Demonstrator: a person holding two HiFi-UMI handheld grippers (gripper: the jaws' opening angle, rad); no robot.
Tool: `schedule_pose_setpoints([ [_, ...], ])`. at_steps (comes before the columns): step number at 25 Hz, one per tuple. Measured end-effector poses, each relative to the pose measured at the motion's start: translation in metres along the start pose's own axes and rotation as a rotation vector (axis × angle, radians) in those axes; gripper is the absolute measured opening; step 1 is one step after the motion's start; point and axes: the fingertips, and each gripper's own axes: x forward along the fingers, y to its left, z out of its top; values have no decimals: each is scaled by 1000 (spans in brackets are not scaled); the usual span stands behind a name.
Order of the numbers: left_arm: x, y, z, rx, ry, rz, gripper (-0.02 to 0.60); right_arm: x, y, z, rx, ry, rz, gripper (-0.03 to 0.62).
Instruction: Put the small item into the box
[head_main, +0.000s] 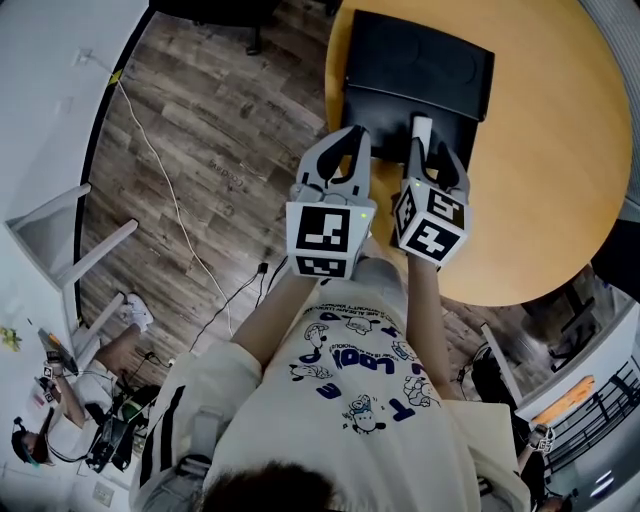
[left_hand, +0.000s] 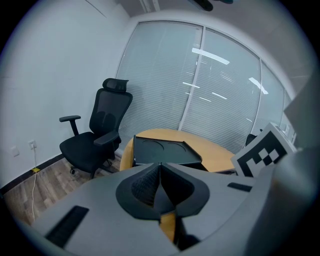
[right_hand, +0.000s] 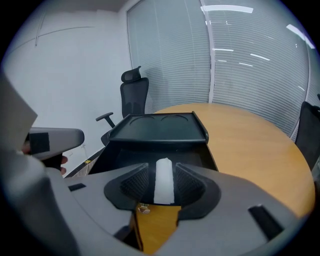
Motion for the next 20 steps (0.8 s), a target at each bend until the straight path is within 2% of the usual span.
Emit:
schedule_pose_setpoints([
  [3,-2,-4,5,10,-13,-4,23,-6,1,8,9,-28,13,179],
  [6,-5,-12,12,19,-30,-6,23,-18,-1,18,13,-70,19,139],
  [20,-23,-42,54,86,-142,-25,23,-66,-5,65,24,-240,55,54],
])
